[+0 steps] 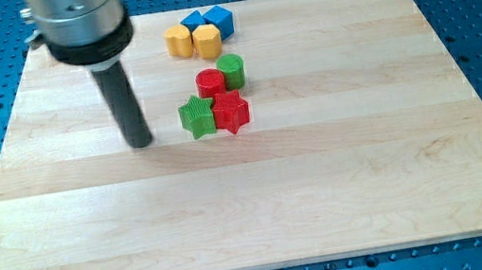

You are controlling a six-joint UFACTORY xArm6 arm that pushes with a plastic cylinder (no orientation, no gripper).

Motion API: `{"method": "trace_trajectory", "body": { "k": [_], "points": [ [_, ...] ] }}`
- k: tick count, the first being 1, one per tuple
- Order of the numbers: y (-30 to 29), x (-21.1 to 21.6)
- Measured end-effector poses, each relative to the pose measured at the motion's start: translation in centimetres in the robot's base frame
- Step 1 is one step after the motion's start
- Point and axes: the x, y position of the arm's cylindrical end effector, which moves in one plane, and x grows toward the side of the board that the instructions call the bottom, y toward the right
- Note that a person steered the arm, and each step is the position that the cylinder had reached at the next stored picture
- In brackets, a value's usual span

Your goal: Push the red circle to the right

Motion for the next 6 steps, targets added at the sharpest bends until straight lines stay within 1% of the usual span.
{"method": "trace_trajectory", "body": {
  "k": [2,3,4,6],
  "points": [
    [3.1,-4.7],
    [13.5,-5.4],
    [22.9,-2.3],
    [22.1,-3.8]
  ]
}}
